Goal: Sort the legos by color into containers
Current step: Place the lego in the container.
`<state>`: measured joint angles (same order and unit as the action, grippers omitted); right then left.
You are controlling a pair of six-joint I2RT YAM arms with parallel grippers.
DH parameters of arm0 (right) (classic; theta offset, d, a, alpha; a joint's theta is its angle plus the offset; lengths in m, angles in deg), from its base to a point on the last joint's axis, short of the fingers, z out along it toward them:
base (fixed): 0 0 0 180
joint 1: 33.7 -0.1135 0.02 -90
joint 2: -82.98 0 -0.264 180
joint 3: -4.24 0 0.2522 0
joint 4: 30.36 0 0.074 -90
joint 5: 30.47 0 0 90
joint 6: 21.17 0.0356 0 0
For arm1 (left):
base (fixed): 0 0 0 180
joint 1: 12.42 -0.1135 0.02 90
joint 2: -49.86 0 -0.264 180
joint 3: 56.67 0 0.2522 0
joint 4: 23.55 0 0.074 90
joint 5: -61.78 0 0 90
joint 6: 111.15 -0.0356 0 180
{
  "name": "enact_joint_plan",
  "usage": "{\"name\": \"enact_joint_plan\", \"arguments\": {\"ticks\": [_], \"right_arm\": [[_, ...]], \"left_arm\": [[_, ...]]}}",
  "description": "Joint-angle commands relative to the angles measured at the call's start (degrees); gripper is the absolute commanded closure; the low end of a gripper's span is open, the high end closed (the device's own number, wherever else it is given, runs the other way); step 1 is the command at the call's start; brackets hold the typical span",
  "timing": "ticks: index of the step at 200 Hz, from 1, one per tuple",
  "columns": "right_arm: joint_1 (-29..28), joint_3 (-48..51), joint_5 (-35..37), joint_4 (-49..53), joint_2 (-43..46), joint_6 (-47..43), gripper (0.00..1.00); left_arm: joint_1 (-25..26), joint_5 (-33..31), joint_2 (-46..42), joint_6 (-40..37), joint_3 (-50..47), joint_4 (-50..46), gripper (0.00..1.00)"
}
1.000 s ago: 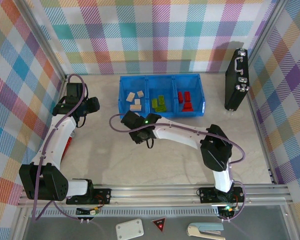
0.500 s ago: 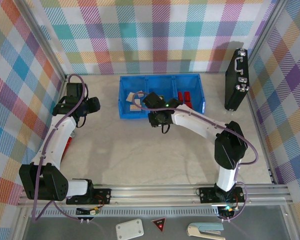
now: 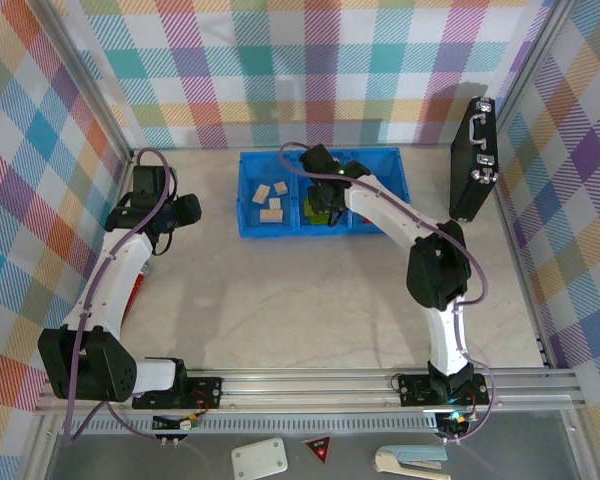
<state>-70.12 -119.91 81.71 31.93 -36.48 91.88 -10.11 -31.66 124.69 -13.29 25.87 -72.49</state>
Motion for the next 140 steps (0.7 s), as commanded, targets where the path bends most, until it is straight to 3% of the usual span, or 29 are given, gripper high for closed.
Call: {"name": "enact_joint_plan", "arguments": {"ticks": [1, 69, 140], "right_arm": [[0.7, -5.7, 3.6, 3.0, -4.2, -2.8, 0.65], [1.5, -21.7, 12.8, 2.7, -17.8, -9.6, 0.65], [2.5, -21.7, 17.3, -7.3, -22.4, -13.7, 0.65]], "left_arm": [[-0.8, 1.1, -0.9, 0.1, 0.3, 0.7, 0.45], [-0.8, 1.8, -0.3, 0.1, 0.2, 0.6, 0.45], [-0.8, 1.5, 1.0, 0.2, 0.5, 0.2, 0.45]]}}
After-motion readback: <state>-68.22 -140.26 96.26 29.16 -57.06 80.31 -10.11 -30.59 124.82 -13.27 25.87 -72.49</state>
